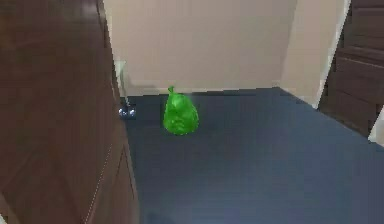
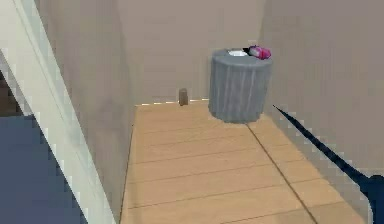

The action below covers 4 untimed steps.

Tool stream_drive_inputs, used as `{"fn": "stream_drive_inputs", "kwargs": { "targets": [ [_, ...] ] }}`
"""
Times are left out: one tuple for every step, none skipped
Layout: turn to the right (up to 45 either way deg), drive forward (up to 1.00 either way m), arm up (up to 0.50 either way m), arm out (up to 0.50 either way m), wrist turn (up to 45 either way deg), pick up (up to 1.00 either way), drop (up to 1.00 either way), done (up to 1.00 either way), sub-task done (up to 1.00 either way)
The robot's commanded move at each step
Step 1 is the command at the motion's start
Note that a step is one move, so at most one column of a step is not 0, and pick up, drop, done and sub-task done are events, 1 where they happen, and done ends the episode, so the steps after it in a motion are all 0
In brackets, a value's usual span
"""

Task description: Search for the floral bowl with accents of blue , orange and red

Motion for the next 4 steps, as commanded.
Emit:
{"fn": "stream_drive_inputs", "kwargs": {
  "targets": [
    [0.0,1.0,0.0,0.0,0.0,0.0,0.0,0.0,0.0],
    [-33.0,0.0,0.0,0.0,0.0,0.0,0.0,0.0,0.0],
    [0.0,0.7,0.0,0.0,0.0,0.0,0.0,0.0,0.0],
    [0.0,0.45,0.0,0.0,0.0,0.0,0.0,0.0,0.0]
  ]
}}
